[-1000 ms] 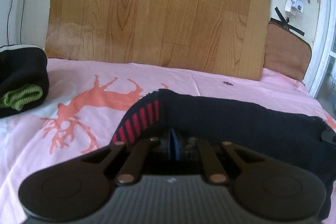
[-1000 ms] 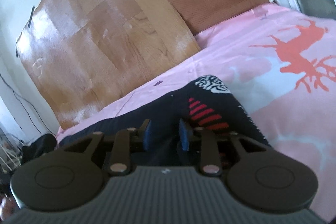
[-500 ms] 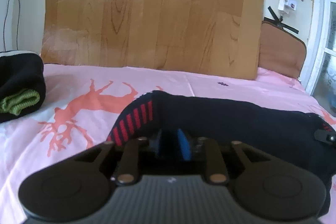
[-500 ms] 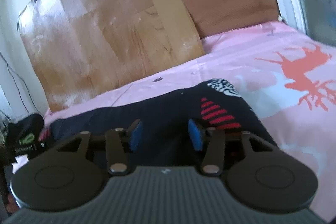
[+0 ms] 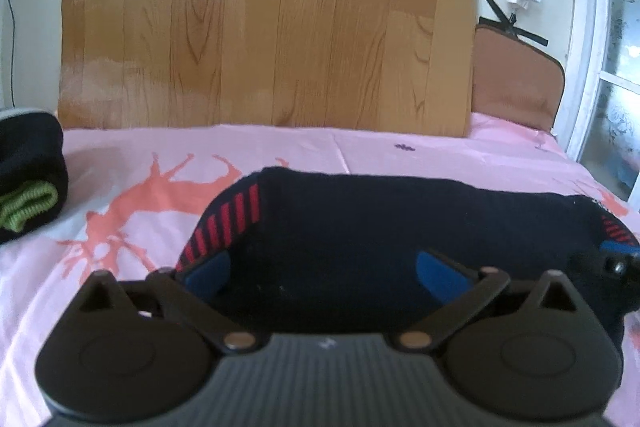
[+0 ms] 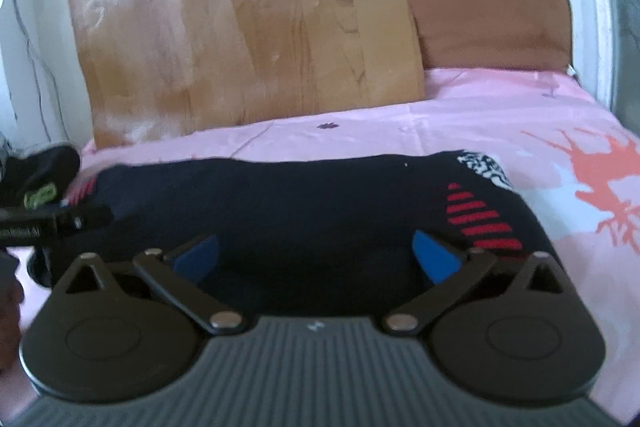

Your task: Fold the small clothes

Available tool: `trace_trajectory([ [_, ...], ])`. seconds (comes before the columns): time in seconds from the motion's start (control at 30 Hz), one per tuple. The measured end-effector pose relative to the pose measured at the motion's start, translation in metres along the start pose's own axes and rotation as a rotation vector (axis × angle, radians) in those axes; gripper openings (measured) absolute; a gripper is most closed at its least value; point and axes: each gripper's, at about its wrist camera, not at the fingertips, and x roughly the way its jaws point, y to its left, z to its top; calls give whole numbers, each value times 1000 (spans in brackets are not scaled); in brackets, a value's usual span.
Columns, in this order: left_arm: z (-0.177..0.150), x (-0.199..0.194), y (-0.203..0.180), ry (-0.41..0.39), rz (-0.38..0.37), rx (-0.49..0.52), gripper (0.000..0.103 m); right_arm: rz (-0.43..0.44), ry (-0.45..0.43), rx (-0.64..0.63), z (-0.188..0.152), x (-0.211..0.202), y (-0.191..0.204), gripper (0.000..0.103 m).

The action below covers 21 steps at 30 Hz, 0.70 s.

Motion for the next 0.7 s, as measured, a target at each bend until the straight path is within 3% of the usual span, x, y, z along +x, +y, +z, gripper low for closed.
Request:
trace_trajectory([
  [0.23,0,6,2,47,-17,-11,103,70,-65,199,-2,-6,-13,103],
  [0.43,-1,7,-2,88,-10,42,103,30,-34,132,1,-3,2,103],
  [0.7,-1,8,-8,107,9,81,103,31,-39,142,-1,-4,-2,103],
])
